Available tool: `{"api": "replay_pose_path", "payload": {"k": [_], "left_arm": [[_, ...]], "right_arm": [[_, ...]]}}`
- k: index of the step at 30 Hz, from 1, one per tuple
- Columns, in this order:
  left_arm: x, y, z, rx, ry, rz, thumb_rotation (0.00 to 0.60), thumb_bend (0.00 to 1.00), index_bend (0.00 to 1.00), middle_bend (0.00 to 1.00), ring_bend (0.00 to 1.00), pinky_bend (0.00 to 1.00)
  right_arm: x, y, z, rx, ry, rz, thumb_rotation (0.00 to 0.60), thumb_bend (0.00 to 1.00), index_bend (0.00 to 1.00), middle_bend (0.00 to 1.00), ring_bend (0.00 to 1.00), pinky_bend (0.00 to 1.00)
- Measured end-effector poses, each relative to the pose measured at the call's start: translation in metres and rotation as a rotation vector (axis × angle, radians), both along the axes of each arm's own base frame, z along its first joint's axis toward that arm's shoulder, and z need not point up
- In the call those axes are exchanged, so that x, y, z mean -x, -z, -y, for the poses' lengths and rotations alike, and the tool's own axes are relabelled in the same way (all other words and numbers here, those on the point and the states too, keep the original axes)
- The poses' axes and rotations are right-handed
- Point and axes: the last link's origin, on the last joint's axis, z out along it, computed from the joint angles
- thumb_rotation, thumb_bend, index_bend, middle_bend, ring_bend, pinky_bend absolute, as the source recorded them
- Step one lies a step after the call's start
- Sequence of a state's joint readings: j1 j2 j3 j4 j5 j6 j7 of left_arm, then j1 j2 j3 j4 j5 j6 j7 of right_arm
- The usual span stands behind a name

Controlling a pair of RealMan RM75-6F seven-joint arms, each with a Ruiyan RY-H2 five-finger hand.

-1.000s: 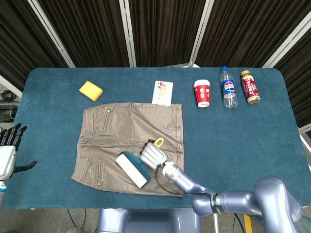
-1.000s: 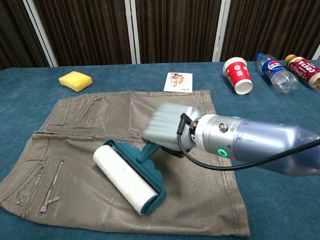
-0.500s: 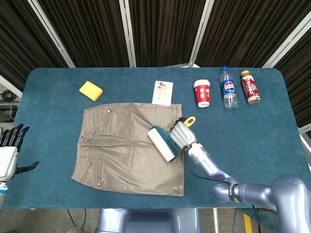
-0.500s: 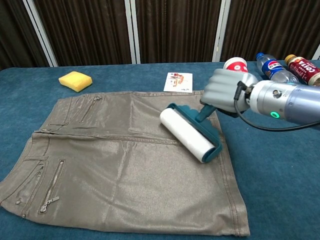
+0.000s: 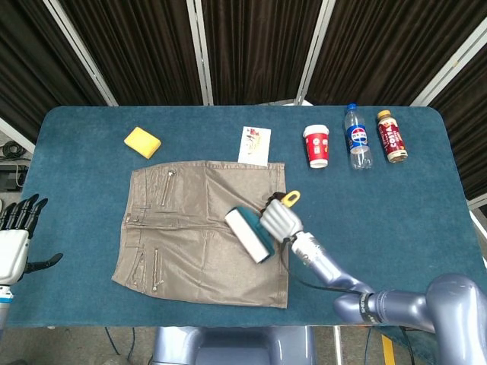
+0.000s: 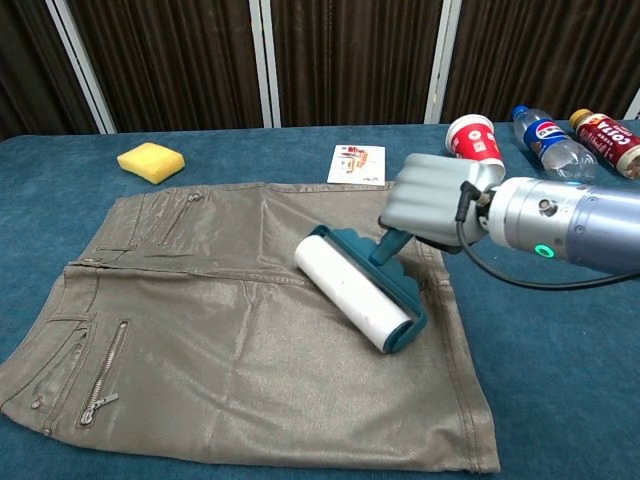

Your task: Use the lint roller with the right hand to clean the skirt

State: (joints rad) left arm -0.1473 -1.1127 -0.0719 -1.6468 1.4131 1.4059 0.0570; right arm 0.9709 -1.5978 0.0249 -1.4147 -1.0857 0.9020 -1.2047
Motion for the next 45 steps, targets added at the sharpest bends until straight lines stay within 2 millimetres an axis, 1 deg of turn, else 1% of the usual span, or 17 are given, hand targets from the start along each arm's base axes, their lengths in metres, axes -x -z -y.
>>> {"api": "replay_pose_path", "payload": {"k": [4,7,12,15,17,21,24,30,35,38,42,45], "left_arm": [[-0.001,-0.002,0.001,-0.003,0.005,0.007,0.6,0.0,0.0,0.0,0.0,0.0],[0.0,-0.004,0.002,-0.003,0.002,0.013,0.6,0.0,0.0,0.0,0.0,0.0],[0.003,-0.006,0.002,-0.002,-0.004,0.02,0.6,0.0,0.0,0.0,0.0,0.0],[0.003,-0.007,0.002,-0.002,-0.006,0.022,0.6,0.0,0.0,0.0,0.0,0.0],[0.004,-0.008,0.002,-0.003,-0.007,0.023,0.6,0.0,0.0,0.0,0.0,0.0],[0.005,-0.009,0.002,-0.002,-0.01,0.024,0.6,0.0,0.0,0.0,0.0,0.0],[0.005,-0.008,0.003,-0.001,-0.008,0.022,0.6,0.0,0.0,0.0,0.0,0.0],[0.003,-0.006,0.004,0.002,-0.003,0.017,0.6,0.0,0.0,0.0,0.0,0.0],[0.0,-0.004,0.004,0.006,0.003,0.014,0.6,0.0,0.0,0.0,0.0,0.0],[-0.001,-0.003,0.003,0.007,0.004,0.014,0.6,0.0,0.0,0.0,0.0,0.0],[-0.002,-0.001,0.003,0.012,0.006,0.013,0.6,0.0,0.0,0.0,0.0,0.0],[-0.003,-0.001,0.003,0.012,0.008,0.013,0.6,0.0,0.0,0.0,0.0,0.0]], "right_arm": [[-0.021,0.017,-0.014,-0.037,-0.04,0.008,0.6,1.0,0.5,0.52,0.39,0.44],[-0.033,0.028,-0.023,-0.058,-0.057,0.005,0.6,1.0,0.5,0.53,0.39,0.44],[-0.058,0.053,-0.046,-0.107,-0.073,0.008,0.6,1.0,0.5,0.53,0.39,0.44],[-0.071,0.062,-0.056,-0.125,-0.085,0.017,0.6,1.0,0.5,0.53,0.39,0.44],[-0.073,0.064,-0.056,-0.12,-0.09,0.014,0.6,1.0,0.5,0.53,0.39,0.44],[-0.066,0.06,-0.05,-0.092,-0.083,-0.004,0.6,1.0,0.5,0.53,0.39,0.44],[-0.055,0.051,-0.041,-0.059,-0.071,-0.024,0.6,1.0,0.5,0.53,0.39,0.44],[-0.019,0.023,-0.015,0.027,-0.02,-0.078,0.6,1.0,0.5,0.53,0.39,0.44],[0.022,-0.007,0.01,0.114,0.052,-0.123,0.6,1.0,0.5,0.53,0.39,0.44],[0.036,-0.018,0.018,0.144,0.079,-0.135,0.6,1.0,0.5,0.53,0.39,0.44],[0.042,-0.025,0.02,0.149,0.097,-0.124,0.6,1.0,0.5,0.53,0.39,0.44],[0.037,-0.022,0.015,0.127,0.085,-0.108,0.6,1.0,0.5,0.53,0.39,0.44]]}}
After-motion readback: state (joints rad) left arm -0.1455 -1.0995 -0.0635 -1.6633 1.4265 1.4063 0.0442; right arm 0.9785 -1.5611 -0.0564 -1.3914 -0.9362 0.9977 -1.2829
